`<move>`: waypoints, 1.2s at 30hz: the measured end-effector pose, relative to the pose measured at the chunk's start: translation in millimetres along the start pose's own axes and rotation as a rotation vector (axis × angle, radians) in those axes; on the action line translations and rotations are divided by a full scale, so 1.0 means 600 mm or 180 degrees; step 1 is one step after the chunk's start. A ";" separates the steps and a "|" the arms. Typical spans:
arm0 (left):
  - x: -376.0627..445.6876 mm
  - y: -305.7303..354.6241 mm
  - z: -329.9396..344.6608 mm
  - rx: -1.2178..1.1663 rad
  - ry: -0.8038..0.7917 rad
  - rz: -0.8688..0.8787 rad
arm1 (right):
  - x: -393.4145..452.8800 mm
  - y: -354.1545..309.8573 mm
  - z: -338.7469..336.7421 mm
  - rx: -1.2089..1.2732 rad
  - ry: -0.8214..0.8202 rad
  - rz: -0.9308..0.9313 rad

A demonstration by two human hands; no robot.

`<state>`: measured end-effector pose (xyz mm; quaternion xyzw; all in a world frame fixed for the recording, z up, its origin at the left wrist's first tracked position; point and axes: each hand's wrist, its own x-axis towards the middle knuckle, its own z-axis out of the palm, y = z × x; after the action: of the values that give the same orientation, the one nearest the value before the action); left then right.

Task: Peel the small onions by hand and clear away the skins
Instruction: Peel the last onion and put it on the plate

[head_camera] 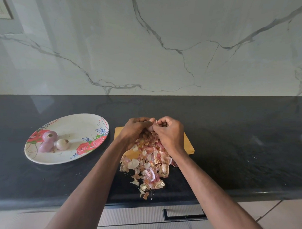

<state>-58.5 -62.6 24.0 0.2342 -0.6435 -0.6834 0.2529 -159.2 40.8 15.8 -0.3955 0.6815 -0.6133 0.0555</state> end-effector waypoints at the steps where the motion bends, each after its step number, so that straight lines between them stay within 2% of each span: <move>1: 0.000 0.000 0.000 0.0027 0.0000 -0.0012 | 0.000 0.000 -0.001 0.0017 -0.0013 0.0007; 9: -0.006 0.012 0.001 -0.0600 -0.0186 -0.0155 | 0.005 -0.001 -0.007 0.0047 0.0090 0.0190; 13: -0.007 0.023 -0.019 -0.1319 -0.0168 -0.0168 | 0.014 0.004 -0.020 0.0006 0.0207 0.0391; 15: -0.008 0.025 -0.019 -0.1482 -0.0216 -0.0121 | 0.013 0.007 -0.018 -0.0187 -0.0017 0.0393; 19: -0.008 0.021 -0.014 -0.1498 -0.0134 -0.0111 | 0.008 0.010 -0.005 -0.0463 -0.0156 0.0014; 23: -0.006 0.018 -0.021 -0.1426 -0.0003 -0.0088 | 0.009 0.010 -0.014 -0.0371 -0.0327 -0.0013; 27: -0.004 0.017 -0.018 -0.1261 0.0077 -0.0122 | 0.007 0.005 -0.017 -0.0161 -0.0153 -0.0286; 29: -0.005 0.016 -0.018 -0.1101 0.0060 -0.0129 | 0.005 0.001 -0.018 -0.0001 -0.0229 -0.0309; 36: -0.009 0.015 -0.010 -0.0742 -0.0030 -0.0081 | -0.009 -0.010 -0.014 -0.0171 -0.0207 -0.0892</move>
<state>-50.1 -63.7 32.4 0.2082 -0.5578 -0.7579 0.2666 -157.7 51.2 20.8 -0.5078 0.6336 -0.5834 -0.0192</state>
